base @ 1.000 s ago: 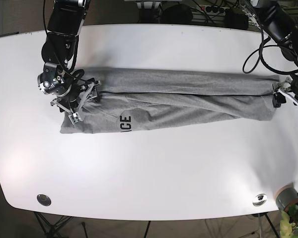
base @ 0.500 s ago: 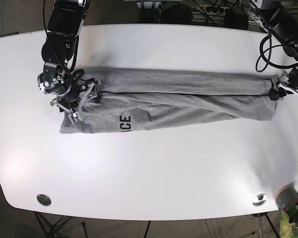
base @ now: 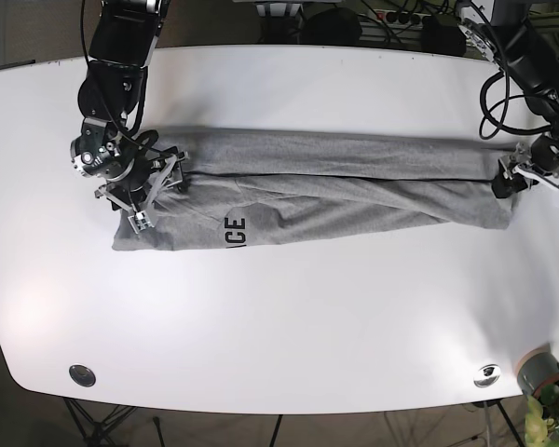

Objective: Fold the T-shirt properly

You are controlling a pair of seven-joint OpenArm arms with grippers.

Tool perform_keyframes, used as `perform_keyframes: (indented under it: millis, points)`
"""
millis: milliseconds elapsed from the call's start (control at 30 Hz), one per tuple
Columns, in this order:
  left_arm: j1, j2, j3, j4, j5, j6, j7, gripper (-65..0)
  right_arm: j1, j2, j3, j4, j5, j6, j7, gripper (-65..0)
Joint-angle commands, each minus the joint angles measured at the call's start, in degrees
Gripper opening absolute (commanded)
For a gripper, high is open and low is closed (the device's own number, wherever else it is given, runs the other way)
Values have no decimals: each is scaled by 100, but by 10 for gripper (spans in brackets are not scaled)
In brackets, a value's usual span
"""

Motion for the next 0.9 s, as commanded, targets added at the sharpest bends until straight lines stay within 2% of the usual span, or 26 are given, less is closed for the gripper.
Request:
perform_keyframes:
  millis: [0, 200, 300, 333, 433, 733, 867]
  points:
    - [-136, -106, 10, -36, -8, -6, 55, -142, 49, 39, 9, 51, 143, -3, -81, -228]
    - [-127, -106, 1, -54, 18, -6, 29, -160, -66, 47, 9, 51, 231, -3, -63, -228]
    - [-136, -106, 1, -71, 27, -6, -85, -267, -74, 47, 9, 51, 231, -3, -54, -228]
    - [-136, -106, 1, -71, 27, -6, -156, -331, -92, 47, 9, 51, 231, -3, -54, -228]
    - [-118, -106, 10, -80, 35, -6, -288, -458, -101, 47, 9, 51, 231, -3, -54, -228]
    - [-110, -115, 484, -10, 27, -6, -305, -644, -92, 47, 9, 68, 231, -3, -54, -228]
    - [-31, -115, 502, 465, 27, -6, -305, -650, -92, 47, 9, 59, 231, -3, -54, -228]
